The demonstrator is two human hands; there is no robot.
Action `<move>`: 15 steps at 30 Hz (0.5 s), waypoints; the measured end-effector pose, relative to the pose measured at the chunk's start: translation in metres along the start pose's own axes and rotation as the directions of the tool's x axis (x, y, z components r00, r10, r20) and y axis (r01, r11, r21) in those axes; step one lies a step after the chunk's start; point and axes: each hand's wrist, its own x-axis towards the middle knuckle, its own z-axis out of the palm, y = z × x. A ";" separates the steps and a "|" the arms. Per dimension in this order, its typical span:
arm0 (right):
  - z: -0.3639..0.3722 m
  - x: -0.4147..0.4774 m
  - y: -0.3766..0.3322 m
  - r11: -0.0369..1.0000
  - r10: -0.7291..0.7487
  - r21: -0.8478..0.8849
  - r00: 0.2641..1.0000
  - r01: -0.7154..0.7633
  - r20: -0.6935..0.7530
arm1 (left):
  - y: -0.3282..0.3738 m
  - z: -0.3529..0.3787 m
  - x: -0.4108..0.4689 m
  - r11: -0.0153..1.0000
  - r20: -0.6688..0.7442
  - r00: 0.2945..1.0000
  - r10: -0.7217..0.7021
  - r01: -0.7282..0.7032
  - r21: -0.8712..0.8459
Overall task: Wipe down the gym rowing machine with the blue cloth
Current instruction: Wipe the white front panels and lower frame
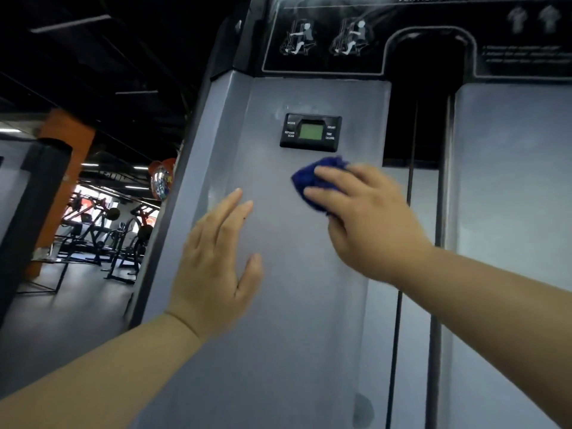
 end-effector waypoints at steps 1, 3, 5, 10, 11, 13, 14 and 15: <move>0.000 -0.019 -0.008 0.992 -0.122 0.025 0.990 0.120 0.069 | 0.005 0.002 -0.001 1.000 0.027 0.999 0.026 -0.026 0.005; -0.007 -0.046 -0.018 0.945 -0.327 0.096 0.921 0.314 0.213 | 0.015 0.006 -0.005 0.995 0.102 0.990 0.096 -0.098 0.018; -0.011 -0.046 -0.004 0.927 -0.375 0.096 0.897 0.363 0.234 | 0.023 0.009 -0.010 0.990 0.158 0.978 0.136 -0.140 0.018; -0.022 -0.010 0.024 0.974 0.205 0.093 0.979 -0.206 0.017 | 0.037 0.012 -0.011 0.992 0.178 0.976 0.124 -0.123 -0.015; -0.023 -0.011 0.018 0.968 0.210 0.132 0.977 -0.212 0.025 | 0.039 0.012 -0.011 0.993 0.176 0.977 0.118 -0.115 -0.026; -0.025 -0.025 0.001 0.971 0.093 0.211 0.989 -0.115 0.111 | 0.047 0.011 -0.012 0.990 0.180 0.975 0.129 -0.118 -0.071; -0.027 -0.034 -0.008 0.949 0.047 0.299 0.985 -0.096 0.167 | 0.053 0.010 -0.013 0.985 0.187 0.972 0.143 -0.123 -0.117; -0.032 -0.041 -0.016 0.896 0.063 0.417 0.973 -0.153 0.223 | 0.061 0.011 -0.013 0.978 0.186 0.970 0.156 -0.124 -0.170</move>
